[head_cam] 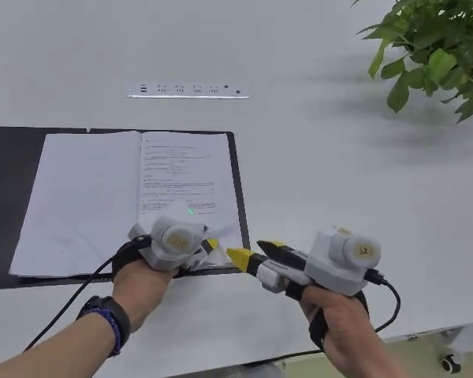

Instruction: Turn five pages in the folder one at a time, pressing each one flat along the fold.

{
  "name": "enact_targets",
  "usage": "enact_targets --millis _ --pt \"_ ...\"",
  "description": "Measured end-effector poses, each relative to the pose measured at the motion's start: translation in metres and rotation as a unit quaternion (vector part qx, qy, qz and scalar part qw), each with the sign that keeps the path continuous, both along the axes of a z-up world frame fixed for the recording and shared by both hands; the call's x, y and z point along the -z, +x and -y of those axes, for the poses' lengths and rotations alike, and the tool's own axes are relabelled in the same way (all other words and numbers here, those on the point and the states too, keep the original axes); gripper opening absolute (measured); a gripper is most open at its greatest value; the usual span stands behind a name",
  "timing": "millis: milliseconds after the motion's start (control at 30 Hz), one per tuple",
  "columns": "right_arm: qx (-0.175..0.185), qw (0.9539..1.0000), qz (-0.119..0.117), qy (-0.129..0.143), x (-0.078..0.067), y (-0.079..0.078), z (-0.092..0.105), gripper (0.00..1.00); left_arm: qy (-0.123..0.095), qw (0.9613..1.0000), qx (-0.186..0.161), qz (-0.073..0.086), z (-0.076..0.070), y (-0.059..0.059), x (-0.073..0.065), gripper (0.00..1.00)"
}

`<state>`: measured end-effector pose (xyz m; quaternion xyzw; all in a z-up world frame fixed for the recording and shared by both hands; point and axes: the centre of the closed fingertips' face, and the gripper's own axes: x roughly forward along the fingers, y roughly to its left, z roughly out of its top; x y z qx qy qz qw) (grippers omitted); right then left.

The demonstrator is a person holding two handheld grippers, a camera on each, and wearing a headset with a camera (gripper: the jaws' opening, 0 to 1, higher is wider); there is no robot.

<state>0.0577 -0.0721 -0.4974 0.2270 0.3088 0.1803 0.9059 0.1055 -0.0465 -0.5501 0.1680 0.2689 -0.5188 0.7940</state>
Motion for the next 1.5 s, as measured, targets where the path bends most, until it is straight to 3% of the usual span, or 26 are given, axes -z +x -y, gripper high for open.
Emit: enact_targets --millis 133,167,200,267,367,600,900,1000,1133,1200,1500 --pt "-0.006 1.0000 0.001 0.005 0.003 0.012 -0.004 0.45 -0.013 0.9997 -0.014 -0.016 -0.002 0.004 0.000 0.10" --pt "-0.008 1.0000 0.000 0.005 0.004 0.014 -0.005 0.45 -0.024 0.9989 -0.026 -0.031 -0.002 0.004 0.000 0.10" --pt "-0.011 0.9999 -0.001 0.006 0.006 0.017 -0.006 0.45 -0.027 0.9985 -0.030 -0.036 -0.003 0.005 -0.001 0.09" --pt "-0.013 0.9999 -0.003 0.007 0.009 0.023 -0.006 0.45 -0.028 0.9985 -0.032 -0.035 -0.004 0.006 -0.002 0.07" --pt "-0.010 0.9998 -0.005 0.013 0.012 0.031 -0.006 0.45 -0.042 0.9966 -0.047 -0.053 -0.007 0.008 -0.004 0.05" --pt "-0.006 0.9995 -0.012 0.030 0.021 0.046 -0.009 0.44 -0.054 0.9948 -0.058 -0.064 -0.008 0.008 -0.004 0.05" --pt "0.010 0.9979 -0.022 0.061 0.028 0.058 -0.006 0.40 -0.061 0.9933 -0.063 -0.075 -0.009 0.005 -0.006 0.07" --pt "0.012 0.9970 -0.027 0.072 0.028 0.060 -0.007 0.40 -0.062 0.9941 -0.054 -0.070 -0.010 0.002 -0.011 0.09" --pt "0.045 0.9935 -0.024 0.102 0.025 0.064 0.004 0.37 -0.071 0.9933 -0.059 -0.069 -0.015 0.002 -0.019 0.07" --pt "0.055 0.9908 -0.020 0.122 0.023 0.064 0.006 0.30 -0.076 0.9928 -0.060 -0.071 -0.017 0.002 -0.022 0.09" --pt "0.049 0.9894 -0.028 0.134 0.031 0.052 0.001 0.22 -0.066 0.9937 -0.063 -0.064 -0.036 0.003 -0.025 0.14"
